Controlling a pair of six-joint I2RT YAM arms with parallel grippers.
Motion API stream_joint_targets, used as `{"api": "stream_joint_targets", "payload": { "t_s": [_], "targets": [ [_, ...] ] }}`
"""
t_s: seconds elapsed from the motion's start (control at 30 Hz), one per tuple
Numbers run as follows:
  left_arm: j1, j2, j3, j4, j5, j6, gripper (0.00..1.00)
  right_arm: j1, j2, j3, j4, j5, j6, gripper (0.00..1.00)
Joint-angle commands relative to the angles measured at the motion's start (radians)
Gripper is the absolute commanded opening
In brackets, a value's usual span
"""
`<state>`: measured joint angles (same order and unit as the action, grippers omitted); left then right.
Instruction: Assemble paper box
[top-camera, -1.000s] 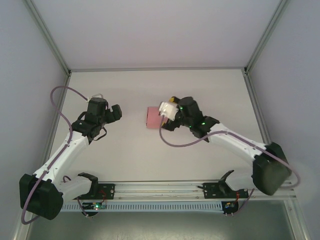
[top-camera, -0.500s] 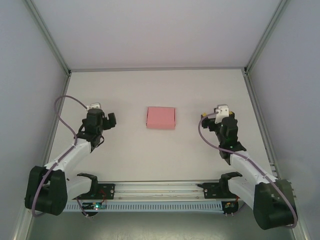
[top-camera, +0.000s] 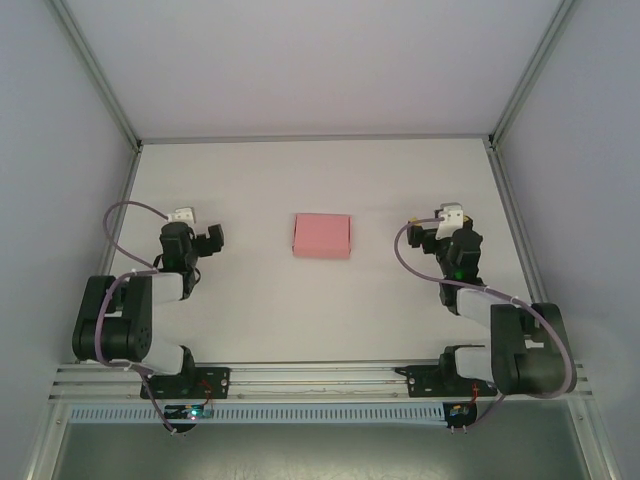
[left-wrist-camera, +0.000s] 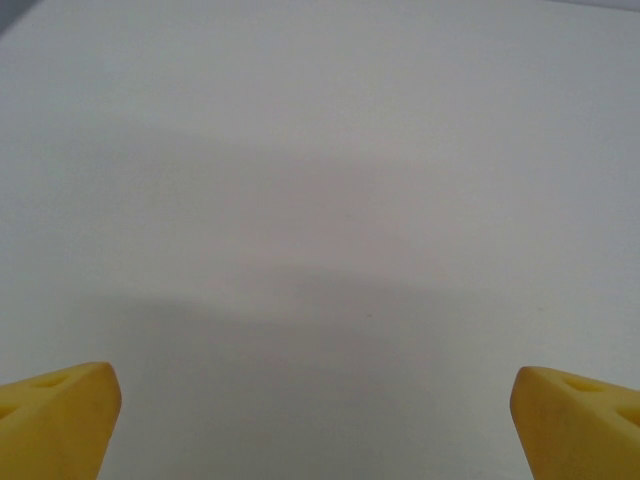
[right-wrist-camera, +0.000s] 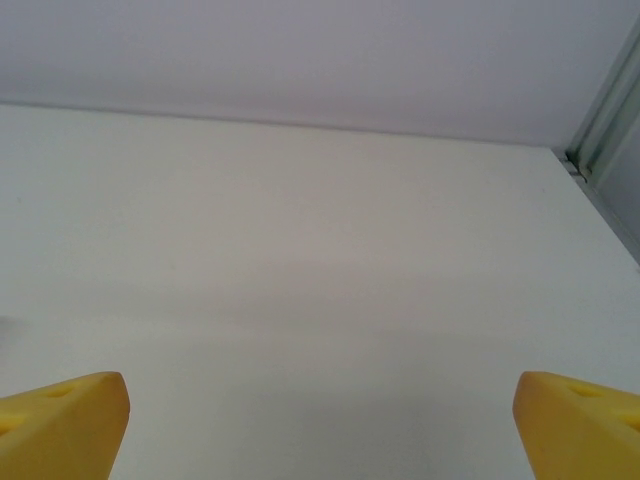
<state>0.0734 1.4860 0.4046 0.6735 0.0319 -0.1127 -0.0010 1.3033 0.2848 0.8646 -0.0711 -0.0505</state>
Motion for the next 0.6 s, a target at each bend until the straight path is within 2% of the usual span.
{"api": "stream_joint_targets", "payload": {
  "t_s": [0.0,0.03,0.1,0.13,0.17,0.2,0.27,0.33,0.4,0.57],
  "targets": [
    [0.003,0.077,-0.033,0.261,0.19,0.076,1.0,-0.003,0.112,-0.102,0.334,-0.142,-0.012,0.98],
    [0.007,0.105,-0.044,0.333,0.19,0.066,1.0,-0.002,0.171,-0.128,0.47,-0.102,0.017,0.98],
    [0.003,0.06,-0.013,0.181,0.169,0.076,1.0,-0.005,0.257,-0.087,0.487,-0.005,0.06,0.98],
    [-0.008,0.084,-0.017,0.235,0.146,0.078,1.0,-0.008,0.251,-0.032,0.377,0.006,0.066,0.98],
    [-0.009,0.087,-0.025,0.259,0.144,0.075,1.0,-0.011,0.209,0.049,0.144,0.014,0.056,0.98],
    [-0.009,0.07,-0.013,0.206,0.137,0.078,1.0,-0.001,0.191,0.063,0.095,0.067,0.06,0.98],
    [-0.017,0.076,-0.013,0.212,0.12,0.079,1.0,-0.004,0.244,0.022,0.267,0.072,0.081,0.98],
    [-0.019,0.068,-0.006,0.184,0.116,0.081,1.0,-0.003,0.201,0.048,0.134,0.09,0.072,0.98],
    [-0.019,0.073,-0.008,0.201,0.114,0.082,1.0,0.001,0.227,0.031,0.214,0.098,0.074,0.98],
    [-0.021,0.071,-0.008,0.192,0.112,0.084,1.0,0.001,0.216,0.04,0.179,0.095,0.069,0.98]
  ]
}}
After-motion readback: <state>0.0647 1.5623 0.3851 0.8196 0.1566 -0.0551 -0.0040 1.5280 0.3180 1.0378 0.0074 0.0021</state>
